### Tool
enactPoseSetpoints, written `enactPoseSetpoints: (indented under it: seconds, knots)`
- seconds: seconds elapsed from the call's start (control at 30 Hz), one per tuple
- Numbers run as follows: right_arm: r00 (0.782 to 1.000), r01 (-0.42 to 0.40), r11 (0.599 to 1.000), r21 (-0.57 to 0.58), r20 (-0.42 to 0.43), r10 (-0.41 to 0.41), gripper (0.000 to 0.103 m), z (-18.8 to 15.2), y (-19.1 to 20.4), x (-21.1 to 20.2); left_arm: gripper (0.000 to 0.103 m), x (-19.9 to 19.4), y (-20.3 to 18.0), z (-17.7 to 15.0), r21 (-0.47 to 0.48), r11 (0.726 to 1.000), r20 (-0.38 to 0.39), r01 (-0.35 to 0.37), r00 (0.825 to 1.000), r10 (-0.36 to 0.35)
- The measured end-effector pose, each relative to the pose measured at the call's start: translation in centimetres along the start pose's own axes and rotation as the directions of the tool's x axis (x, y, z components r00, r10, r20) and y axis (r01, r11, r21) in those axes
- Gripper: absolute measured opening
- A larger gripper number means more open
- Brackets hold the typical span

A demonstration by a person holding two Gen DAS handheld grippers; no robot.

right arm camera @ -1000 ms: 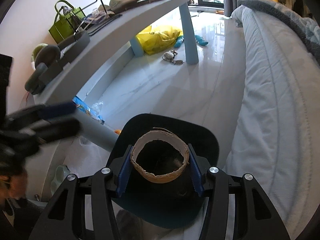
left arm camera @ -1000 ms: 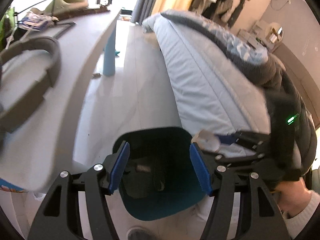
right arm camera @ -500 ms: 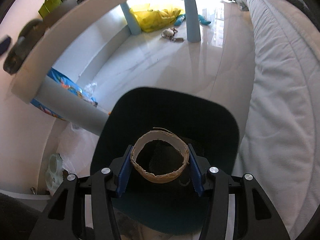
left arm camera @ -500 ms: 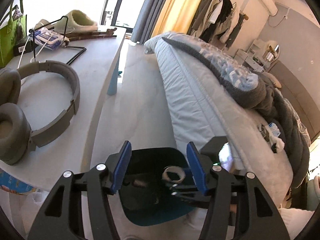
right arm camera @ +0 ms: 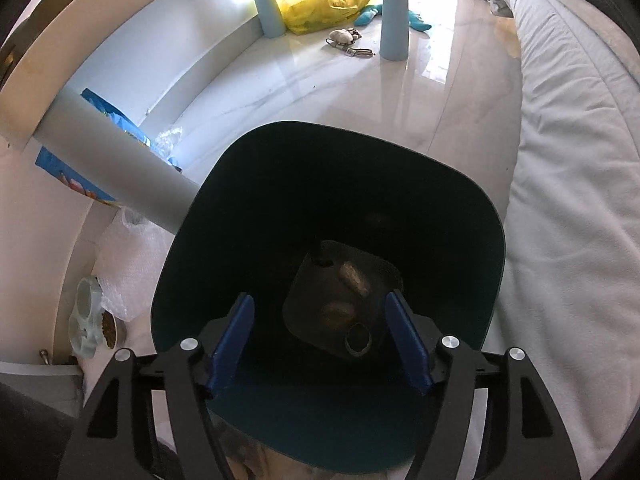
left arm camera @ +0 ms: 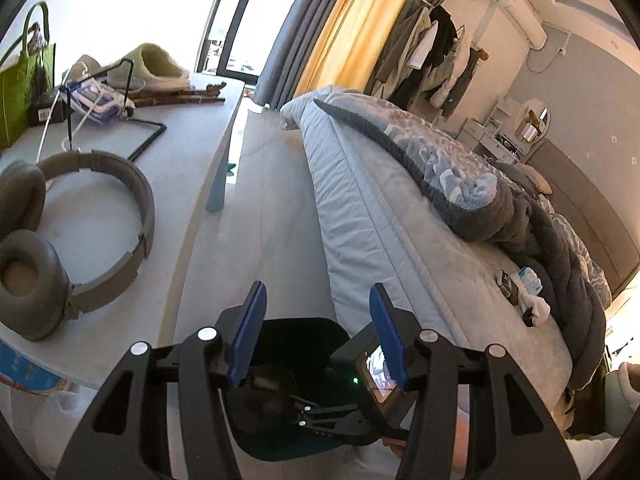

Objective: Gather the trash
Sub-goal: 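Open the left tool dropping the clip while the right tool releases the tape core, then move both open tools back over the bed toward the socks and packet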

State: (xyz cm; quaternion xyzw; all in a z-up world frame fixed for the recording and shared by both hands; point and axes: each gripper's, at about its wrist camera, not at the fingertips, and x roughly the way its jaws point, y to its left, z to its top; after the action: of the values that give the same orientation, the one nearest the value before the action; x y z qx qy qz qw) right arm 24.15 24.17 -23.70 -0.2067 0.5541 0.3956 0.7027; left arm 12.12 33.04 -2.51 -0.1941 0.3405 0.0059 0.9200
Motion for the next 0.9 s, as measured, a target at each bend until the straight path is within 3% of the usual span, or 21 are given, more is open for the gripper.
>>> enactPoseSetpoints:
  seconds: [0.27, 0.5, 0.9]
  knots:
    - [0.996, -0.034, 0.999, -0.003, 0.079, 0.034, 0.074, 0.6, 0.3, -3.4, 0.055, -0.7, -1.0, 0.6, 0.042, 0.998, 0.034, -0.047, 0.998, 0.045]
    - [0.984, -0.051, 0.999, -0.003, 0.174, 0.051, 0.074, 0.6, -0.6, -7.9, 0.055, -0.7, -2.8, 1.3, 0.064, 0.997, 0.057, -0.045, 0.998, 0.042]
    - [0.937, 0.020, 1.000, 0.017, 0.349, -0.025, 0.079, -0.8, -4.9, -15.9, 0.057, 0.6, -7.2, 2.3, 0.093, 0.996, 0.085, -0.002, 0.996, -0.006]
